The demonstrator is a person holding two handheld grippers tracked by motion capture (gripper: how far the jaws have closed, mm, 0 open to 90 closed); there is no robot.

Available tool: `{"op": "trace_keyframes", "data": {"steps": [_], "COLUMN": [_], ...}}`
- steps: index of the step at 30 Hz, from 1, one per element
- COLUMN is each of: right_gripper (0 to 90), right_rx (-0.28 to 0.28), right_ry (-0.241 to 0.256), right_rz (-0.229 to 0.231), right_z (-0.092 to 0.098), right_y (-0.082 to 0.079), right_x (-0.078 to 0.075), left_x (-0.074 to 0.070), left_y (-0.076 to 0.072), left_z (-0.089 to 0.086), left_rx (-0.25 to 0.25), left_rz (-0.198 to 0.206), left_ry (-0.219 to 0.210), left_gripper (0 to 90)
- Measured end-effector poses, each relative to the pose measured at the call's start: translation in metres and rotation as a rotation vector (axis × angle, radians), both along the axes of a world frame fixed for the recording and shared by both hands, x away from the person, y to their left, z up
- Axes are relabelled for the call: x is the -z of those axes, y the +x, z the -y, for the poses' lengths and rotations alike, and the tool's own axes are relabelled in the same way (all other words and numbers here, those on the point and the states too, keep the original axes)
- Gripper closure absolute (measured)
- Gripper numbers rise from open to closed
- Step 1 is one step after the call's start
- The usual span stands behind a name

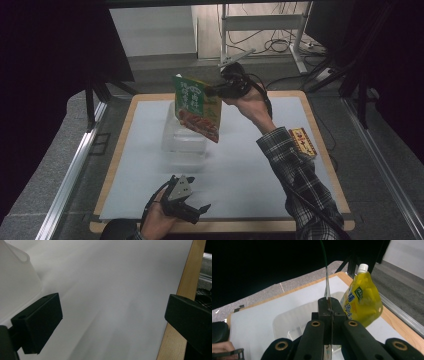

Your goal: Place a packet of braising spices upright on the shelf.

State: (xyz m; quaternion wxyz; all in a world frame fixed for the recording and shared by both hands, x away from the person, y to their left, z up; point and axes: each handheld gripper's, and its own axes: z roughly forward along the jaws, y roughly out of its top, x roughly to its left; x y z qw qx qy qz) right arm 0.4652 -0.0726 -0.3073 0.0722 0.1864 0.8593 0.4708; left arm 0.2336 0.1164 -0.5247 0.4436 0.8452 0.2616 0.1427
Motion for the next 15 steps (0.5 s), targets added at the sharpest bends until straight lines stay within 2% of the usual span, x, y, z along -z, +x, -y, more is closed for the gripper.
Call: {"op": "trace_keyframes", "data": {"steps": [15], "right_gripper": [89.3], "right_rx": [-0.027], "right_ry": [0.004], "right_rz": [-0.004], "right_z": [-0.029], "right_y": [0.013], "right_x": [0.005], "left_x": [0.000], "left_y": [0.000], "left_z": [0.000], "left_rx": [0.004], "left_rz": [0.004], "left_ry": [0.008], "left_gripper": [1.0]}}
